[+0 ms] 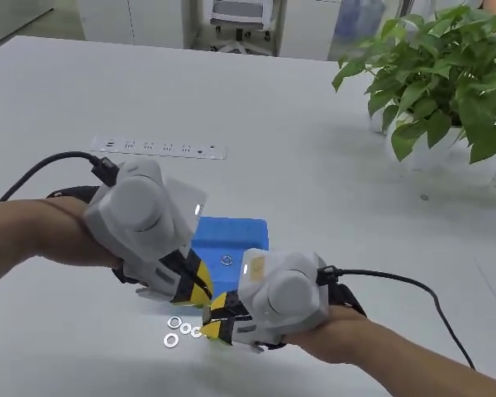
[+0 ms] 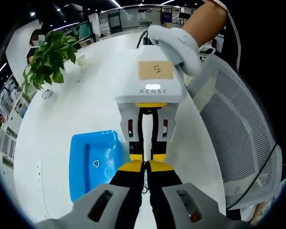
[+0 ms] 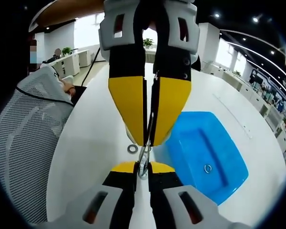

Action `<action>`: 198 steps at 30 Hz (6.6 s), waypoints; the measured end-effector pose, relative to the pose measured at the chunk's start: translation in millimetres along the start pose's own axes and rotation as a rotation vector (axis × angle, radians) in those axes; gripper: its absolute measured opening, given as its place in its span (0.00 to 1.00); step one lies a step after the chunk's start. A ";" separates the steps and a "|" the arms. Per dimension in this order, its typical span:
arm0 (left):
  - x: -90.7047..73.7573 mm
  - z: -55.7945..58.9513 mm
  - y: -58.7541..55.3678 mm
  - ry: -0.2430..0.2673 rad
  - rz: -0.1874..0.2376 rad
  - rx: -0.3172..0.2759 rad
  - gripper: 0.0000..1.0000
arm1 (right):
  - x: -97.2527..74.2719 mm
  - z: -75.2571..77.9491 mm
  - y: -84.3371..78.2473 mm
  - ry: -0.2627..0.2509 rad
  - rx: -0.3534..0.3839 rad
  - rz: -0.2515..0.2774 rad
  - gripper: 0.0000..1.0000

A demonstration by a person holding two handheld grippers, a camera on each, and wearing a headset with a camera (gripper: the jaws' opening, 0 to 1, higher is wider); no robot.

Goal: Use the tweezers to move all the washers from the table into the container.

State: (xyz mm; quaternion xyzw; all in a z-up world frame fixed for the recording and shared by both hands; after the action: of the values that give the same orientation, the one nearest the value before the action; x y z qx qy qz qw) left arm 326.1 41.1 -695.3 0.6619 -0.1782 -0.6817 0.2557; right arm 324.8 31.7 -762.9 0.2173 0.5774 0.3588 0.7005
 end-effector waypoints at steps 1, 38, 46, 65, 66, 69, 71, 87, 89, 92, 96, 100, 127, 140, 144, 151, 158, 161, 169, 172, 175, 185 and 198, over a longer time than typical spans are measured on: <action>0.2 0.2 0.3 0.000 -0.001 0.002 0.06 | -0.1 0.0 -0.1 0.000 0.002 -0.001 0.10; -39.1 2.0 36.2 0.005 0.030 0.017 0.06 | -37.0 17.6 30.9 -0.031 -0.029 0.016 0.09; -48.6 -10.1 48.5 0.025 0.025 0.046 0.06 | -47.0 35.7 36.9 -0.060 -0.030 0.021 0.09; -55.0 -46.7 57.2 0.082 0.022 0.084 0.06 | -49.3 79.3 33.9 -0.084 -0.078 0.000 0.09; -54.8 -48.2 56.5 0.083 0.022 0.085 0.06 | -48.4 81.0 33.3 -0.084 -0.080 -0.001 0.09; -53.8 -54.1 53.6 0.088 0.018 0.083 0.06 | -44.3 85.2 31.4 -0.079 -0.079 0.002 0.09; -52.3 -57.7 50.6 0.088 0.015 0.080 0.06 | -40.6 87.8 29.3 -0.075 -0.081 0.004 0.09; -30.0 -82.2 32.5 0.095 0.004 0.058 0.06 | -15.7 102.9 4.5 -0.049 -0.067 -0.001 0.10; -26.8 -84.9 29.3 0.094 0.001 0.053 0.06 | -11.7 103.6 1.3 -0.045 -0.062 0.000 0.10; -22.1 -88.6 25.2 0.095 -0.001 0.048 0.06 | -6.1 104.8 -3.5 -0.040 -0.056 -0.003 0.10; -17.2 -92.5 20.7 0.097 -0.004 0.042 0.06 | -0.9 106.1 -8.2 -0.031 -0.051 -0.005 0.10; -12.3 -97.7 16.5 0.107 -0.001 0.033 0.06 | 3.7 108.9 -14.0 -0.030 -0.048 -0.012 0.10; -9.0 -99.7 14.5 0.115 0.007 0.021 0.06 | 4.1 109.9 -19.4 -0.026 -0.063 -0.041 0.11; -21.7 -88.8 22.3 0.111 0.014 0.016 0.06 | -5.6 104.3 -6.6 -0.036 -0.073 -0.022 0.11; -27.0 -84.4 25.0 0.115 0.018 0.016 0.06 | -9.8 103.2 -2.0 -0.050 -0.079 -0.016 0.11; -36.6 -76.4 28.1 0.124 0.023 0.016 0.06 | -15.7 99.8 8.0 -0.063 -0.095 -0.007 0.11; -47.5 -64.6 30.1 0.126 0.023 0.019 0.05 | -20.8 91.8 20.7 -0.070 -0.108 0.007 0.11; -51.0 -59.8 30.0 0.126 0.023 0.014 0.05 | -22.4 86.9 25.3 -0.073 -0.114 0.013 0.11; -56.1 -45.1 31.0 0.123 0.014 0.018 0.05 | -26.3 74.2 34.4 -0.073 -0.127 0.023 0.11; -56.7 -39.2 30.4 0.124 0.012 0.021 0.05 | -27.0 68.8 36.5 -0.073 -0.133 0.023 0.11; -56.6 -35.1 30.2 0.124 0.012 0.022 0.05 | -27.3 64.6 37.6 -0.072 -0.133 0.023 0.11; -49.1 -16.5 21.9 0.100 -0.011 0.022 0.05 | -20.8 41.3 36.8 -0.052 -0.123 0.029 0.11; -33.8 -1.4 9.0 0.071 -0.028 0.007 0.05 | -8.3 18.1 28.2 -0.020 -0.102 0.024 0.11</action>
State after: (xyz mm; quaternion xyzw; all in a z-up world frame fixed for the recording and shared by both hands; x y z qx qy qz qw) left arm 328.3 53.6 -662.8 0.6891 -0.1620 -0.6607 0.2498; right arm 334.5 45.7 -732.9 0.1918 0.5486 0.3939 0.7121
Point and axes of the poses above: the centre of the closed fingertips' face, and the gripper's own axes: x roughly forward along the fingers, z roughly to its right, y roughly out of its top, the point moved 3 cm from there along -x, roughly backward along the fingers, and after that the axes turned 12 degrees about -x, right-handed, at the moved point
